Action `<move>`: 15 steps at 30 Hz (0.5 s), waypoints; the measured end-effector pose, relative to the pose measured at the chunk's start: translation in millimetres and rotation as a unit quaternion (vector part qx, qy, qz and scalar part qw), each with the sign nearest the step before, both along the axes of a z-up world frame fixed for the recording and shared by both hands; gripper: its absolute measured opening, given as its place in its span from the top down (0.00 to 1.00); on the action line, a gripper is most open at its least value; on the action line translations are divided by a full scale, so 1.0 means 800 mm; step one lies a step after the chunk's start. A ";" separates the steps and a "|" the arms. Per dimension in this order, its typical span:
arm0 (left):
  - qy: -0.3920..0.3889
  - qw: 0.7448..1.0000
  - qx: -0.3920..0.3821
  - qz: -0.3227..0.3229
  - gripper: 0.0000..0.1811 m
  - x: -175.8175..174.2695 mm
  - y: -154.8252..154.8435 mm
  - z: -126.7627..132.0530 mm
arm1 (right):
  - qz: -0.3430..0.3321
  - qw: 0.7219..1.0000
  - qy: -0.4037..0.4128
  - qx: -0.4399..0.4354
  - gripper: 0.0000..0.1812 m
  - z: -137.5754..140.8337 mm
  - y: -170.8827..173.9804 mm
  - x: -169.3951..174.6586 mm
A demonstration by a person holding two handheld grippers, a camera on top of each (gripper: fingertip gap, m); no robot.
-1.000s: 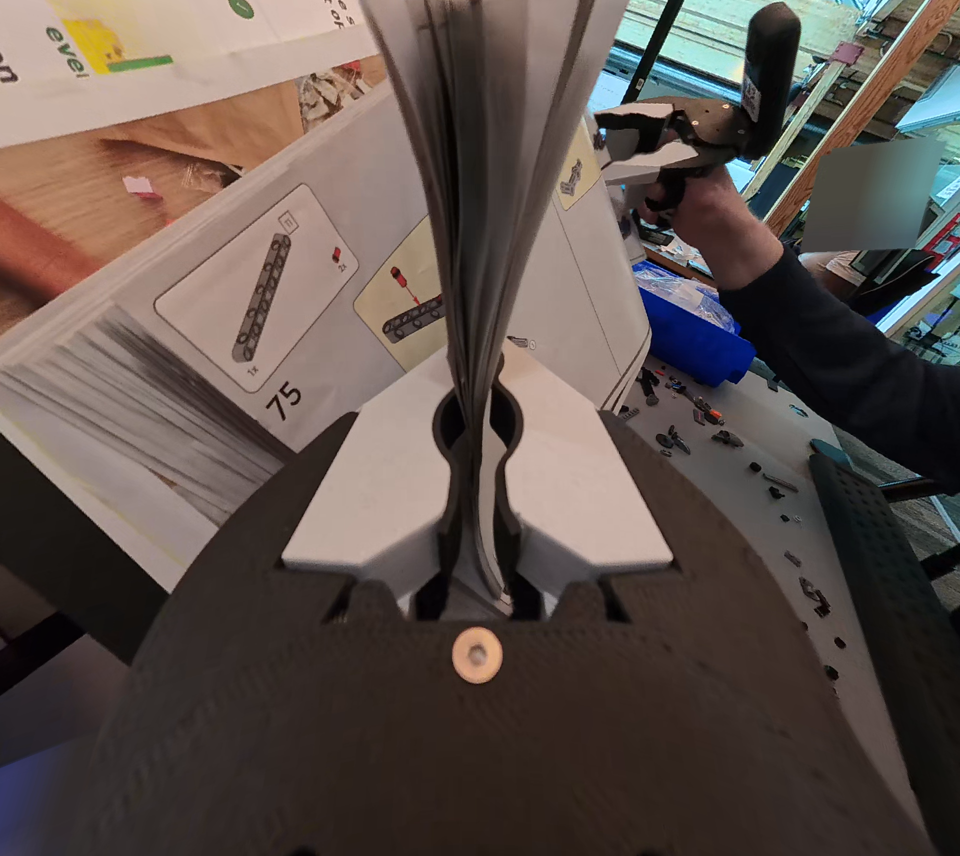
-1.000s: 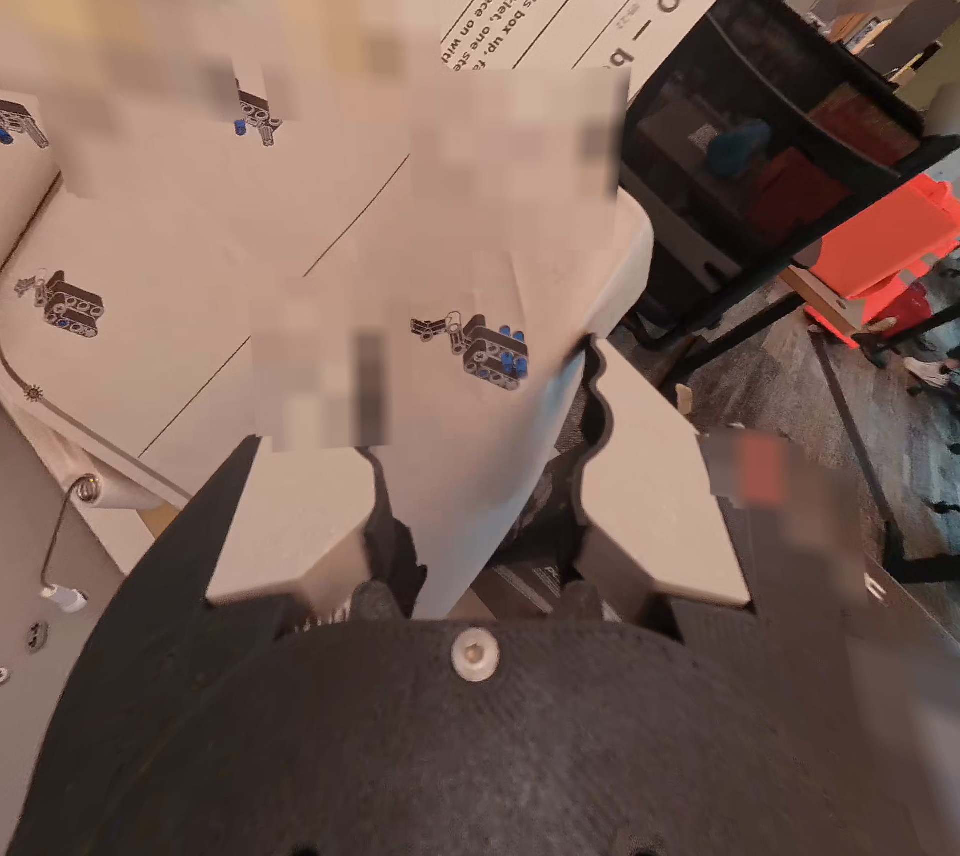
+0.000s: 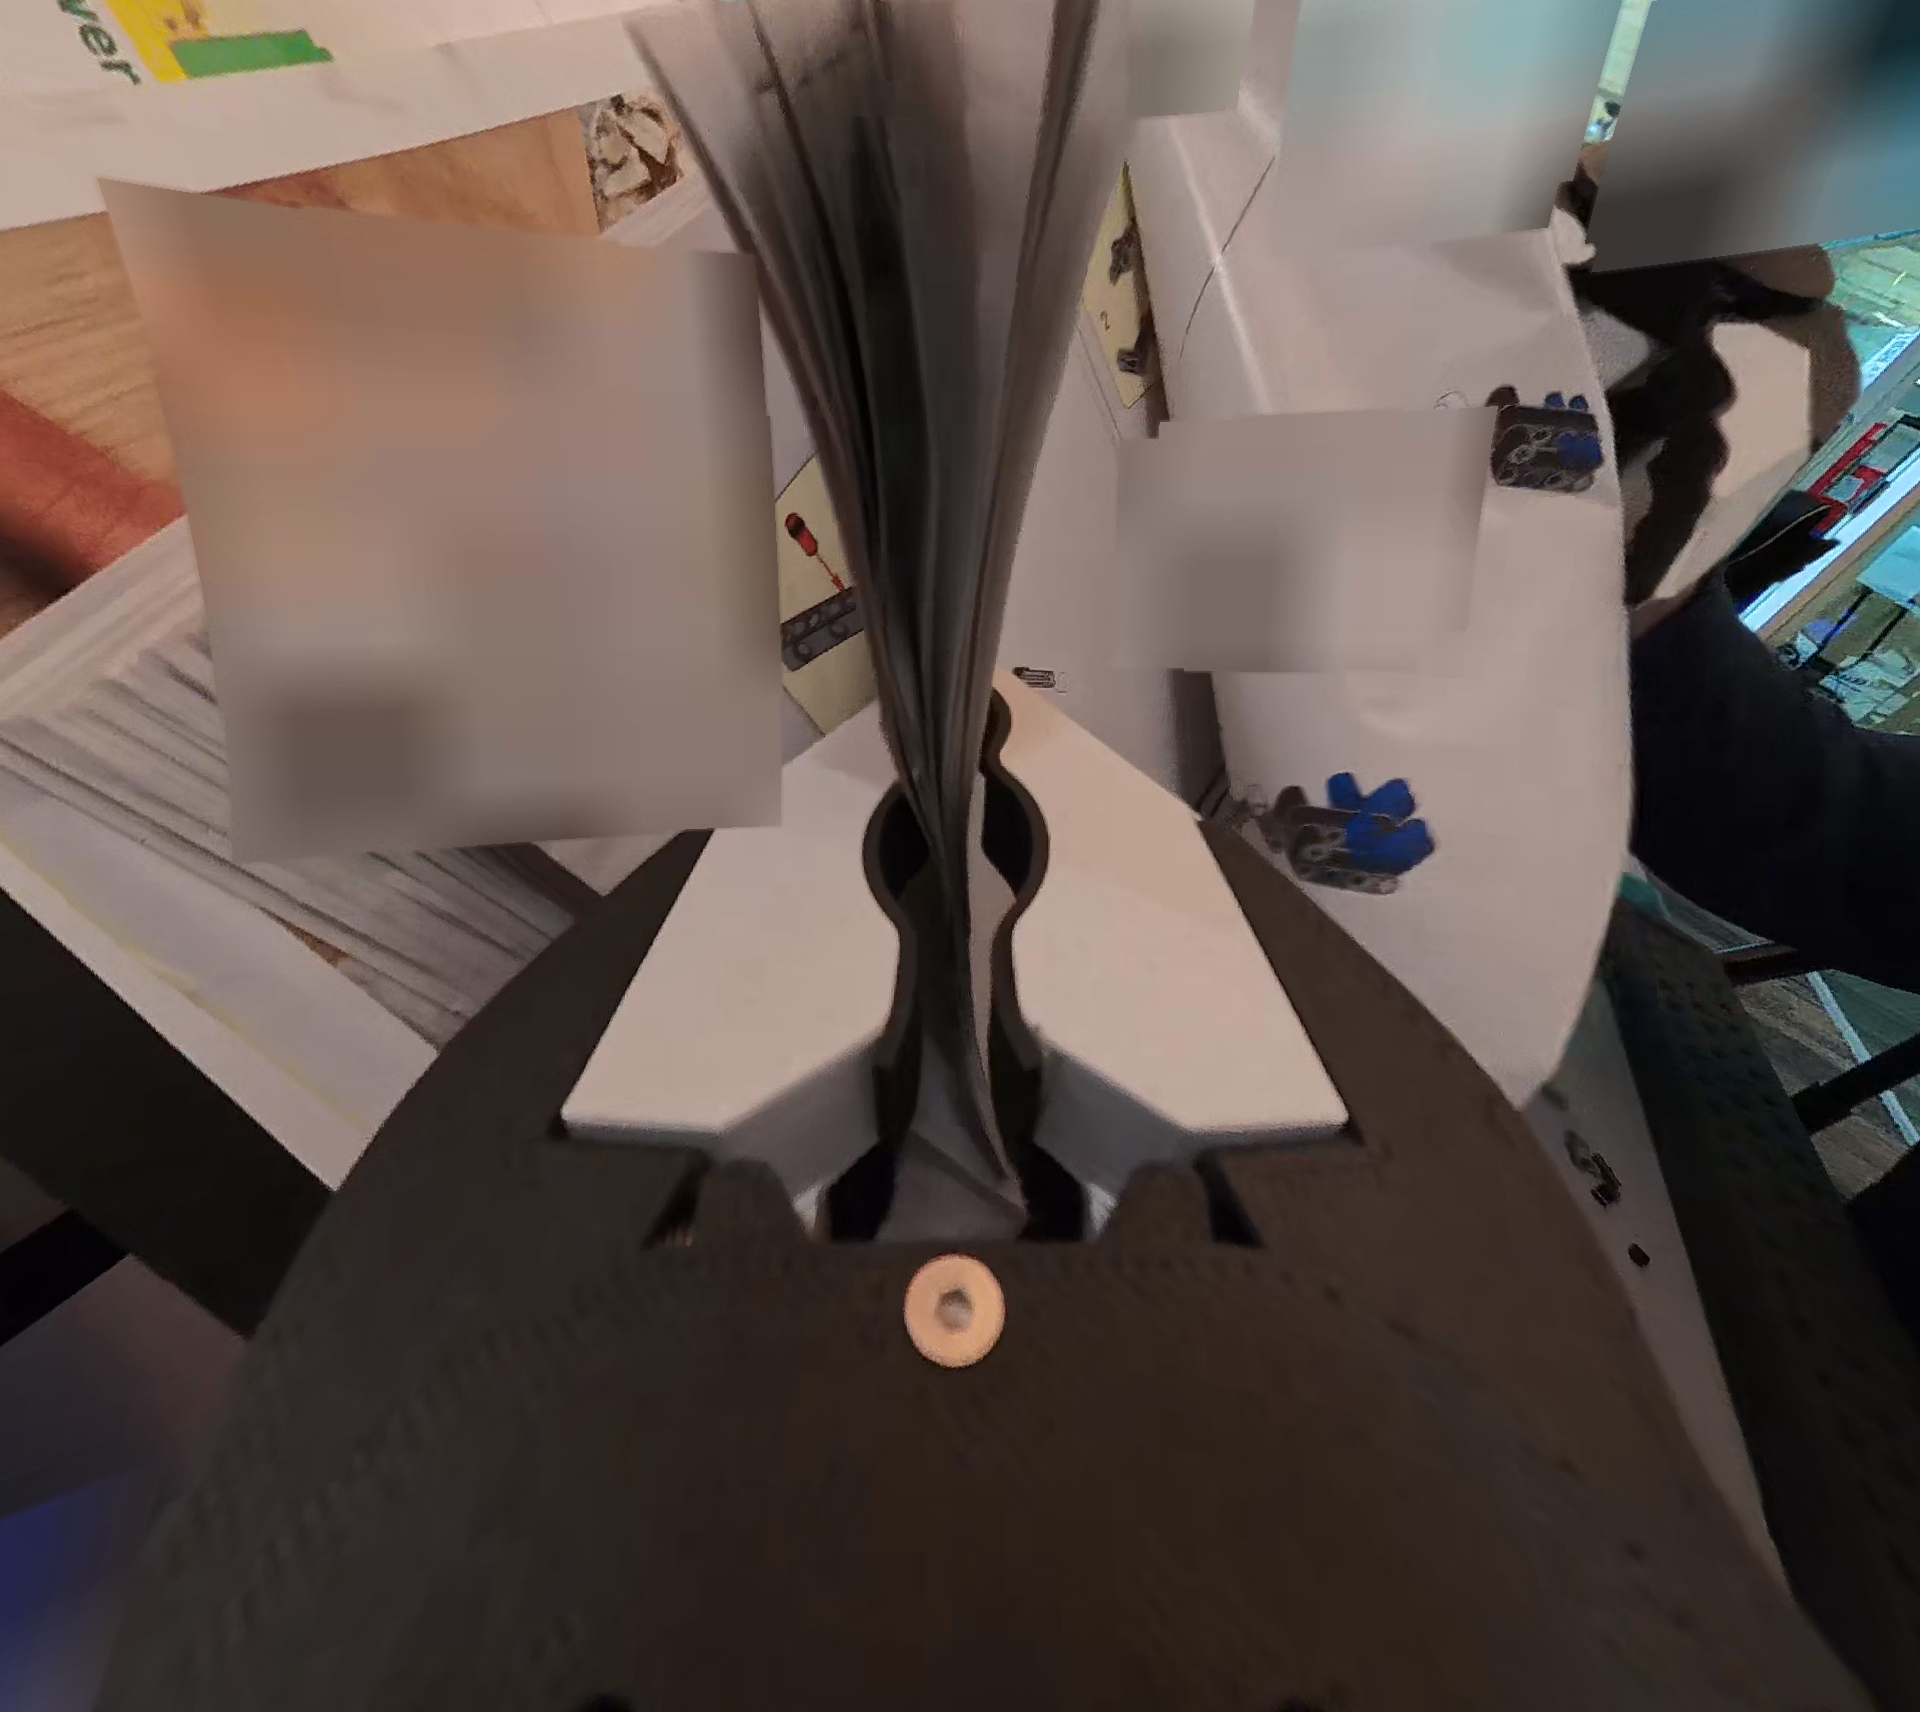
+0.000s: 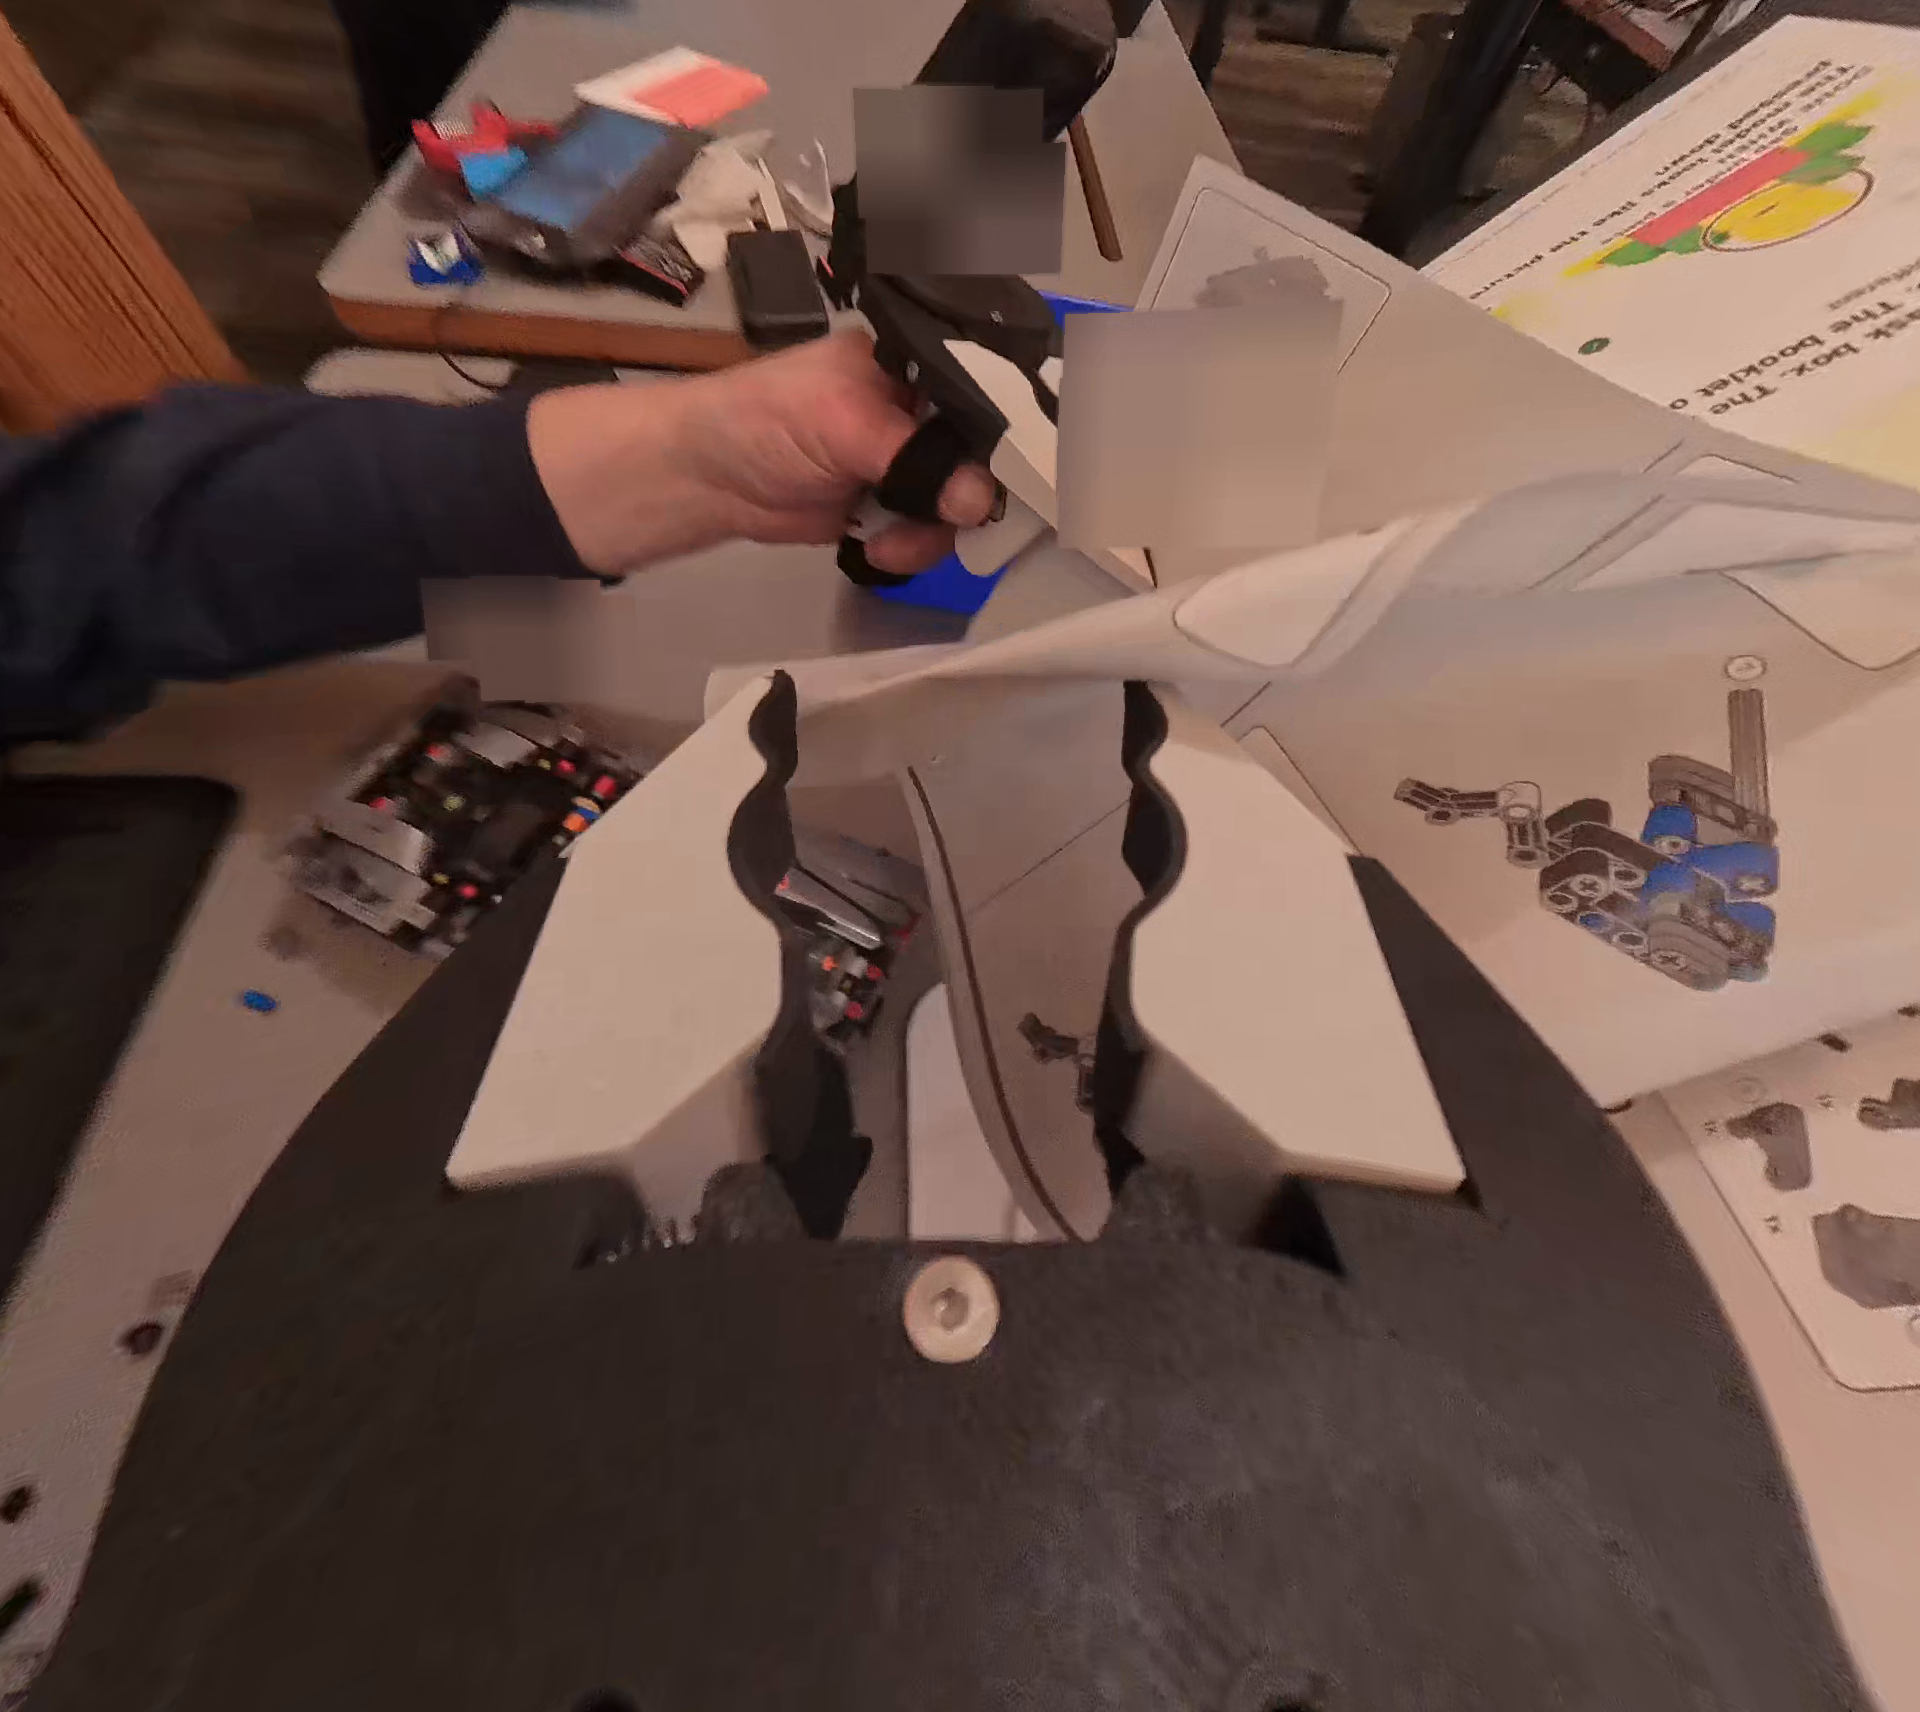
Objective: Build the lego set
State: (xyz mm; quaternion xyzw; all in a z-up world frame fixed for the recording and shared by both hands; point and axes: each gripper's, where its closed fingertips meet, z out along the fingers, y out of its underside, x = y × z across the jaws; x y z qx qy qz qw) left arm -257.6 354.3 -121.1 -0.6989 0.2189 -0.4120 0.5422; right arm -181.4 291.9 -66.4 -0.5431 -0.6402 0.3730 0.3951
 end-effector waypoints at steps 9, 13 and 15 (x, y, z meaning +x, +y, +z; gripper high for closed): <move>-0.015 1.000 -0.008 -0.020 0.99 0.001 -0.005 -0.005 | 0.016 0.996 -0.048 0.077 0.64 -0.039 -0.007 -0.008; -0.044 0.998 0.006 -0.042 0.94 0.003 -0.013 0.007 | -0.030 0.975 -0.145 0.163 0.63 -0.081 0.016 -0.008; -0.071 0.995 0.016 -0.069 0.87 0.004 -0.024 0.018 | -0.047 0.967 -0.162 0.193 0.63 -0.088 0.023 -0.009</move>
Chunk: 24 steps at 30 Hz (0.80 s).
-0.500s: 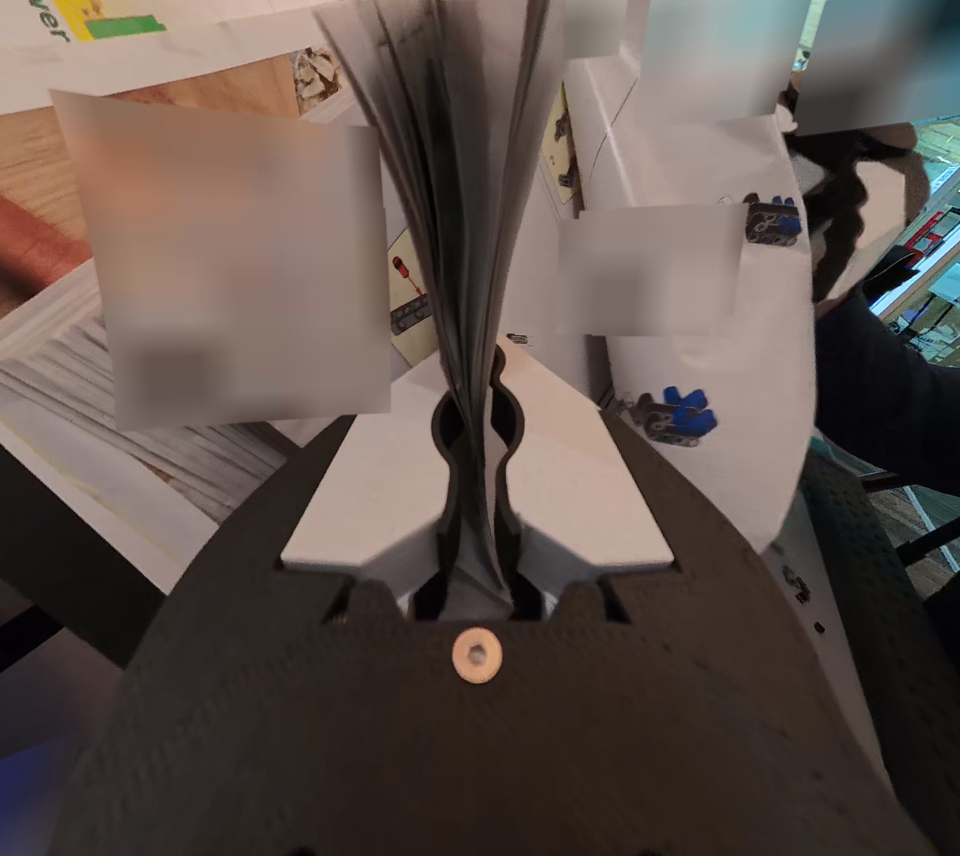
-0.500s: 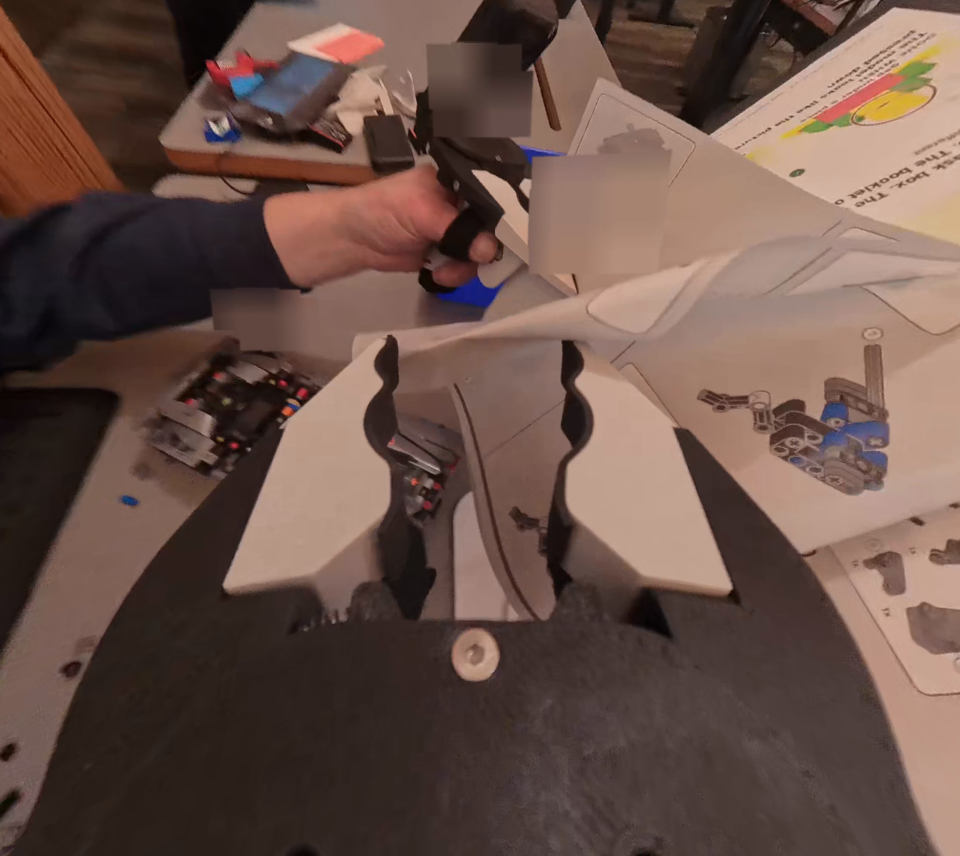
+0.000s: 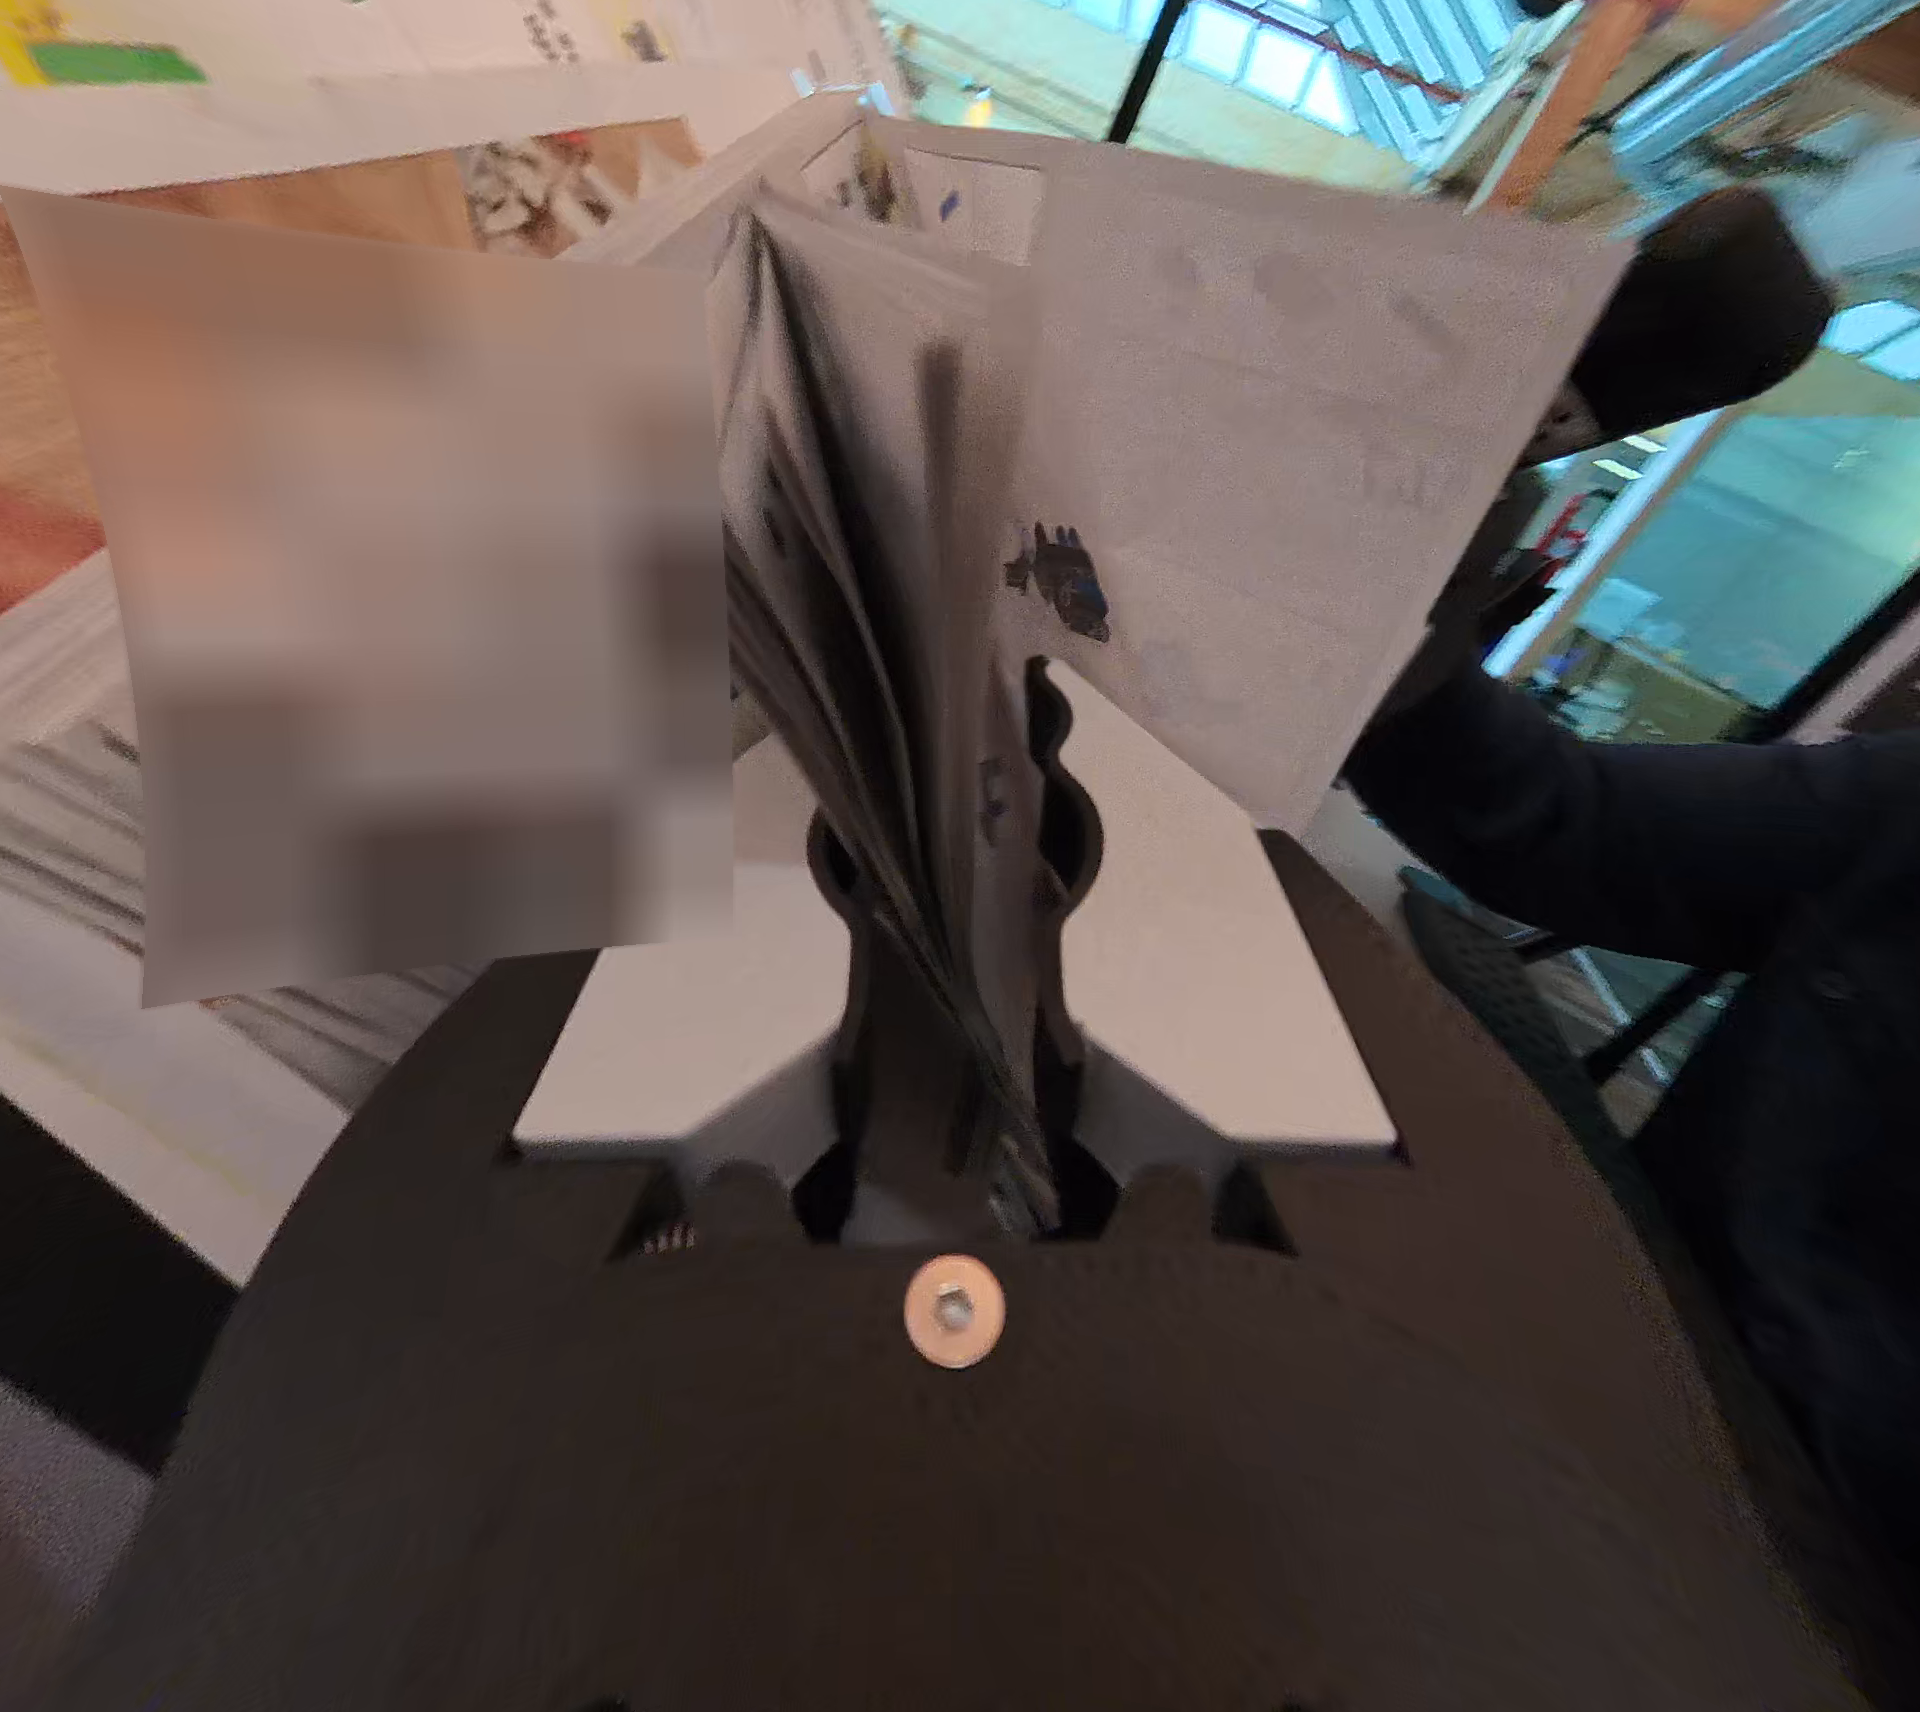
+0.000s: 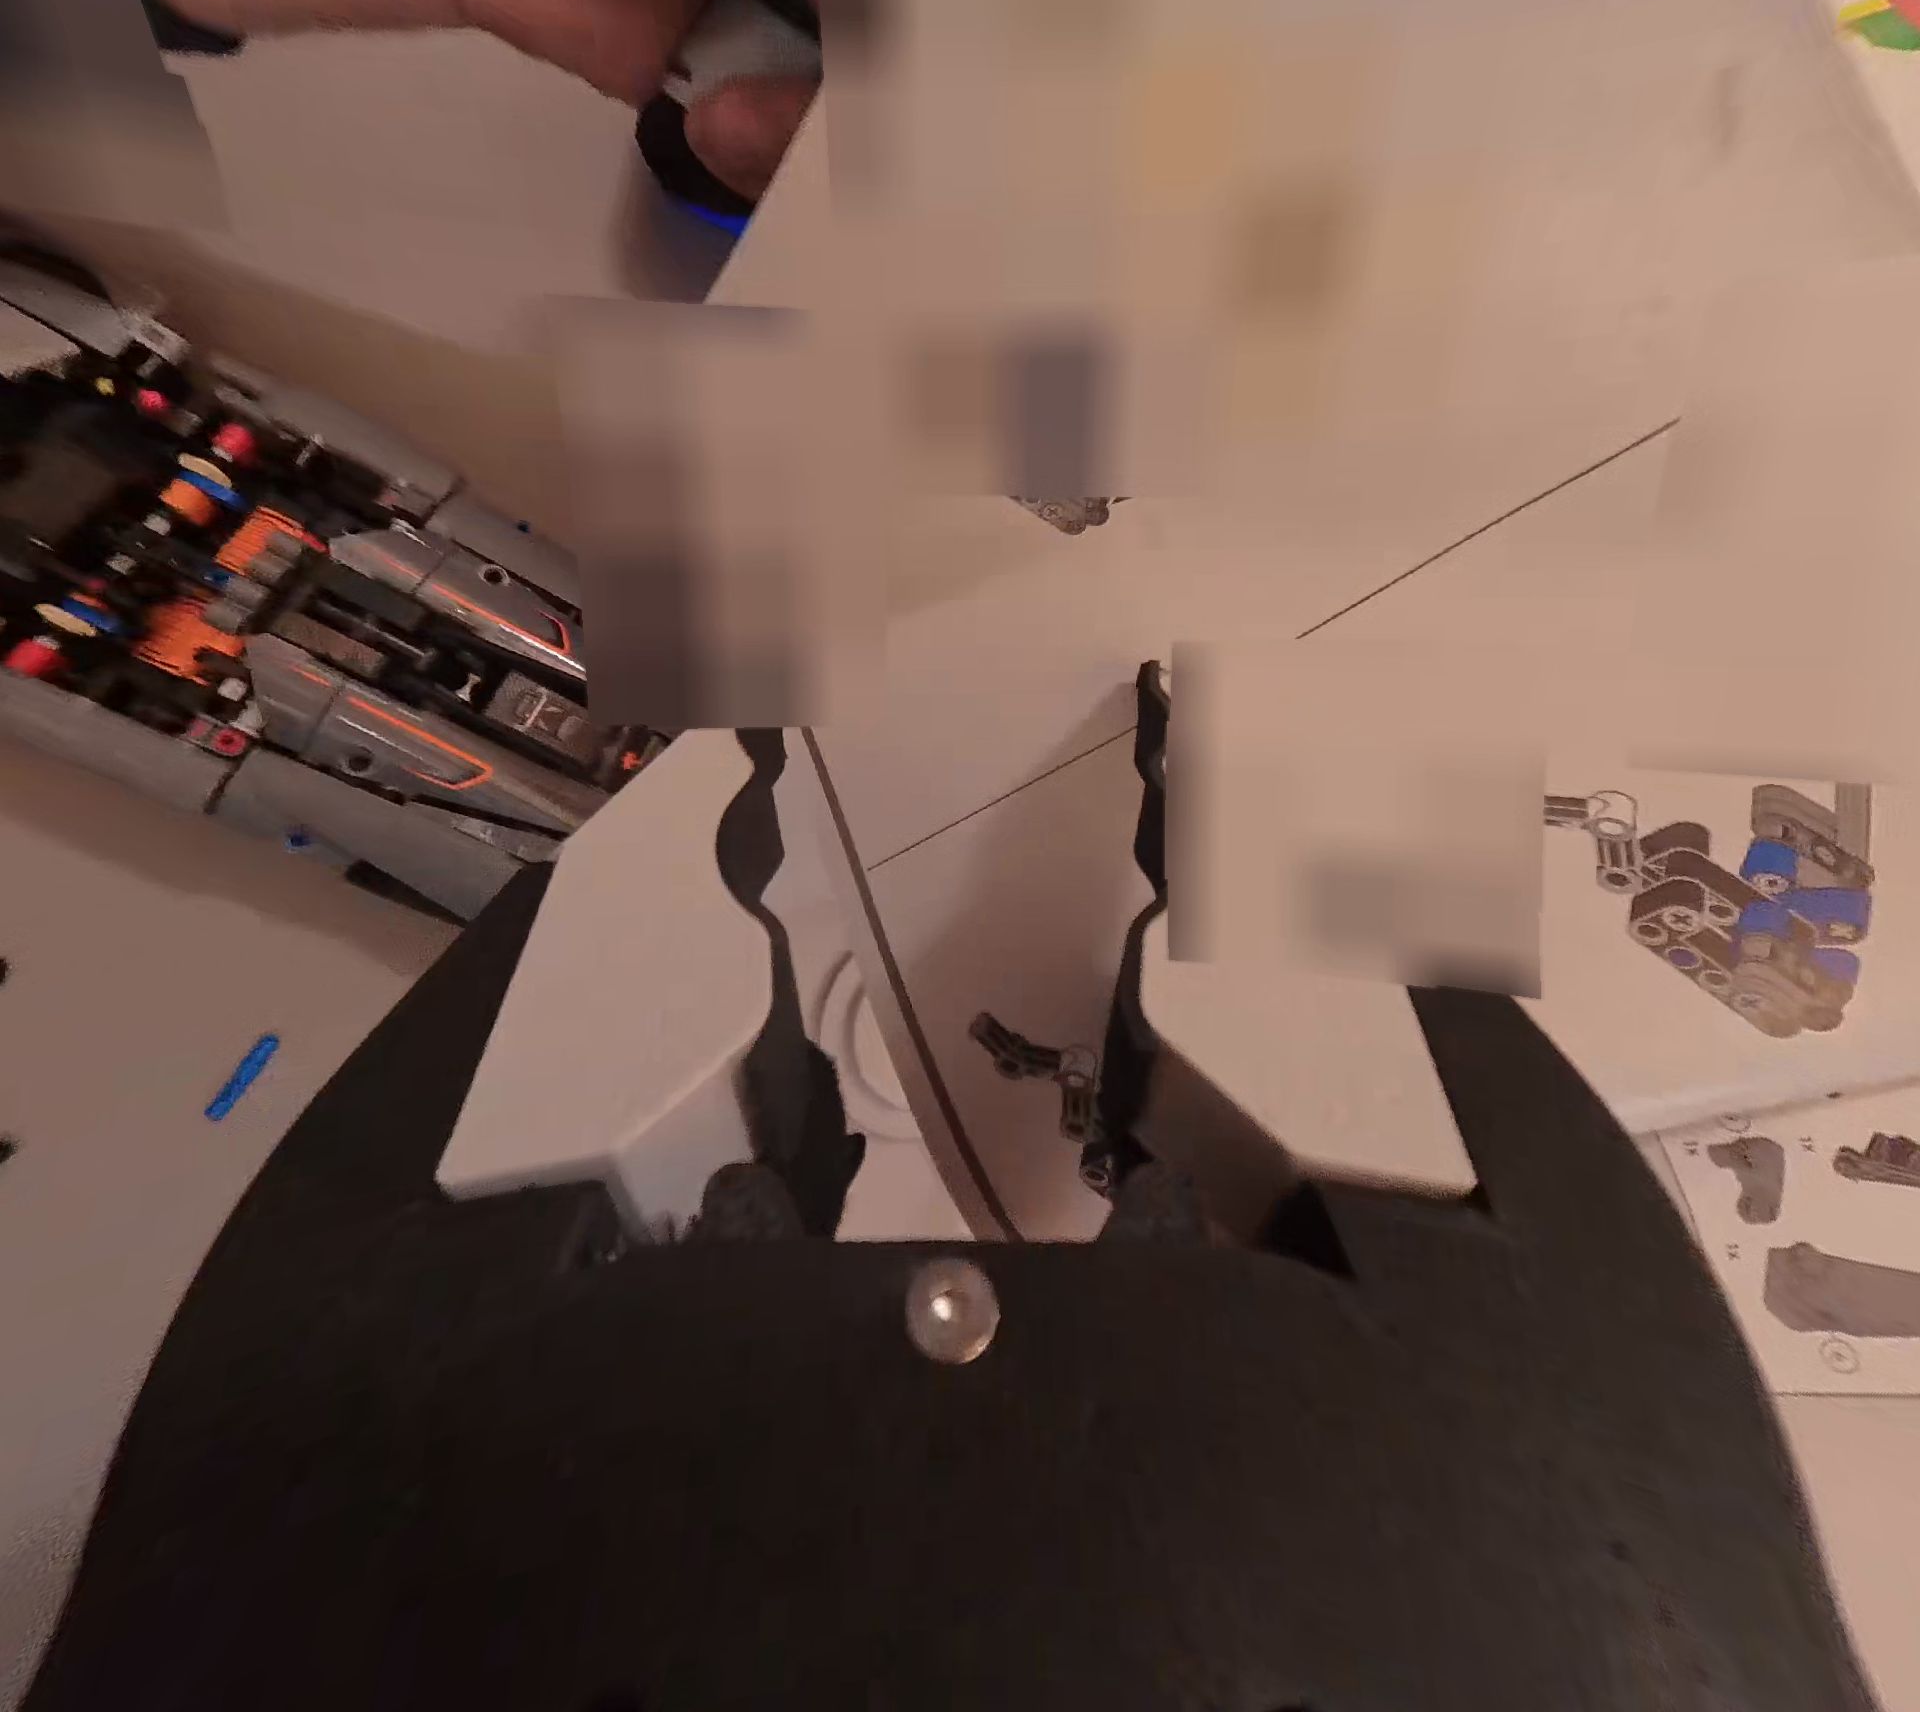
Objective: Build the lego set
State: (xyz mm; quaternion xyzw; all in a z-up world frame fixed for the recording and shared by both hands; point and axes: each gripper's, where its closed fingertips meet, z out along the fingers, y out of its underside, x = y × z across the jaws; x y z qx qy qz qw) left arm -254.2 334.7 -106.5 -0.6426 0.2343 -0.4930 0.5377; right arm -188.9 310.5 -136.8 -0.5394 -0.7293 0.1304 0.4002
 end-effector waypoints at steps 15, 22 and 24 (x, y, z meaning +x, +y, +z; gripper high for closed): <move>0.073 0.996 0.039 0.041 0.98 0.007 -0.007 -0.020 | -0.019 1.000 0.005 0.021 0.62 -0.001 0.009 -0.007; 0.089 0.994 0.042 0.056 1.00 0.003 0.001 -0.015 | -0.162 0.976 0.142 0.035 0.45 0.102 0.115 0.119; 0.085 0.994 0.042 0.060 1.00 0.000 0.003 -0.010 | -0.235 0.960 0.139 0.053 0.39 0.109 0.171 0.183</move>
